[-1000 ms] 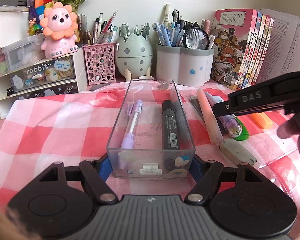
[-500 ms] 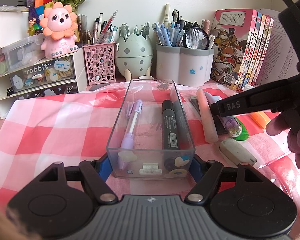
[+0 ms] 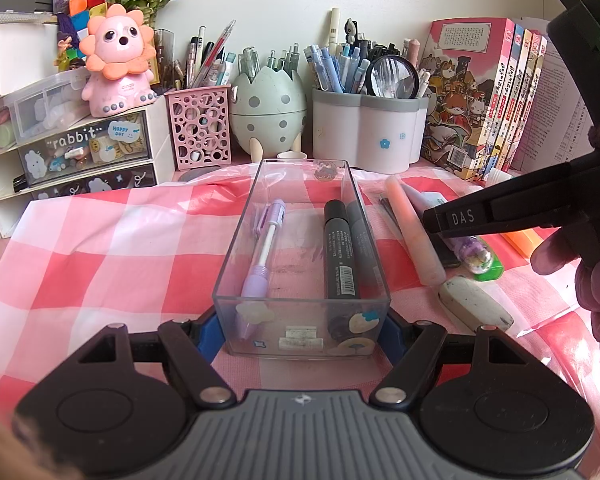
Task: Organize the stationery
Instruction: 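Move the right gripper to the purple-capped pen and grasp it, then carry the purple-capped pen with the right gripper and drop it into the clear box, then move the right gripper to the peach marker and grasp it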
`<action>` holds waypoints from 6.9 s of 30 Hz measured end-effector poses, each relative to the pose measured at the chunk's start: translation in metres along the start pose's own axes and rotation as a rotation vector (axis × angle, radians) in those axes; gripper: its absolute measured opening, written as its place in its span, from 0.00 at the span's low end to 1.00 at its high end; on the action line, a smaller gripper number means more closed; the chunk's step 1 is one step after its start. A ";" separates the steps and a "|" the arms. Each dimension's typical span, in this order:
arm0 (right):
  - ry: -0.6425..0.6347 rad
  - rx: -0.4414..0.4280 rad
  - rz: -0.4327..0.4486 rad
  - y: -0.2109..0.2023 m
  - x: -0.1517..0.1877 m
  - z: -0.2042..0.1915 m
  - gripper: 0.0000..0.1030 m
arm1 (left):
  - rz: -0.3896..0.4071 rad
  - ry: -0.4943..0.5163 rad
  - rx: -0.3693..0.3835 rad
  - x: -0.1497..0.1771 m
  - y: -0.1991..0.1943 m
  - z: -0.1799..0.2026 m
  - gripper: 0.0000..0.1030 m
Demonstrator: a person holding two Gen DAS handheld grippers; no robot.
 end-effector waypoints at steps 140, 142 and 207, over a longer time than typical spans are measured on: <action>-0.009 -0.240 -0.003 0.004 0.003 -0.010 0.19 | -0.001 0.000 0.001 0.000 0.000 -0.001 0.46; -0.042 -0.248 0.000 0.000 0.006 -0.010 0.19 | -0.001 0.000 0.001 0.000 0.000 -0.001 0.46; -0.073 -0.317 -0.418 0.020 -0.017 -0.010 0.16 | 0.003 -0.014 0.008 0.000 0.001 0.000 0.46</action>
Point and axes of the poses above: each gripper's, at about its wrist camera, not at the fingertips, and y roughly the way its jaws point, z to its right, x to its underside, the point moved 4 cm from there along y, roughly the way its jaws point, and after that the axes turned 4 degrees about z, right-handed, at the moved point
